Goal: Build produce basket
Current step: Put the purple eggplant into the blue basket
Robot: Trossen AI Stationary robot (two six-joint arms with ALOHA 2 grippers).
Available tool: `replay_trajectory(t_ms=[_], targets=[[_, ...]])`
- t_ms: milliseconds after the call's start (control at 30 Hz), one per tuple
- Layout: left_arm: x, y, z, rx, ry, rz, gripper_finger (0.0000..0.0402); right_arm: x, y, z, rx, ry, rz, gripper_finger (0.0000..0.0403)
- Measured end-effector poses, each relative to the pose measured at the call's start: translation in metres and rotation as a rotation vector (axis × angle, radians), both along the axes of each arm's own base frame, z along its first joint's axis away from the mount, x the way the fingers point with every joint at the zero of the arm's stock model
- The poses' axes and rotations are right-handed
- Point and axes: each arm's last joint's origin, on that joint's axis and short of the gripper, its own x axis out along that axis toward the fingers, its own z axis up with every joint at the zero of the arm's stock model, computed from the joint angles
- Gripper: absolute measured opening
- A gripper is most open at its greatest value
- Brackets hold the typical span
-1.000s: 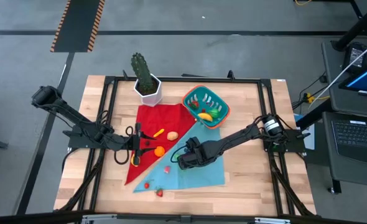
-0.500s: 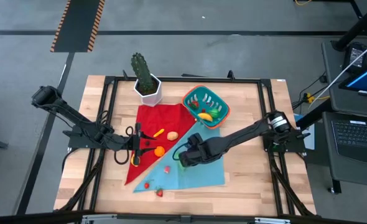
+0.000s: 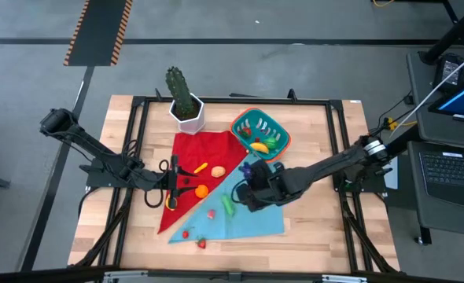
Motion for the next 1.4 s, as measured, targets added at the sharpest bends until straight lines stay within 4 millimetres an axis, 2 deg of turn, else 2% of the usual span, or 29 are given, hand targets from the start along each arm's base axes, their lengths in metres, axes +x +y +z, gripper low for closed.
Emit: replay_trajectory(t_ms=[167, 267, 600, 700, 833, 1067, 1400], targets=[[0.0, 0.0, 0.0, -0.016, -0.003, 0.005, 0.0173, -0.018, 0.008, 0.014, -0.112, -0.008, 0.01, 0.0096], [0.0, 0.0, 0.0, -0.026, -0.005, 0.008, 0.0173, -0.025, 0.013, 0.011, -0.155, -0.014, 0.008, 0.0096], [0.0, 0.0, 0.001, -0.051, -0.018, 0.014, 0.0173, -0.044, 0.015, -0.048, -0.129, -0.094, -0.045, 0.008], [0.001, 0.0, 0.002, -0.057, -0.028, 0.014, 0.0173, -0.046, 0.013, -0.06, -0.152, -0.152, -0.063, 0.006], [0.001, 0.0, 0.003, -0.06, -0.033, 0.014, 0.0173, -0.05, 0.009, -0.069, -0.166, -0.246, -0.087, 0.0059], [0.001, 0.0, 0.003, -0.059, -0.033, 0.014, 0.0173, -0.053, 0.005, -0.067, -0.195, -0.323, -0.09, 0.0066], [0.001, 0.0, 0.003, -0.059, -0.037, 0.013, 0.0173, -0.051, -0.011, -0.058, -0.234, -0.3, -0.094, 0.0059]])
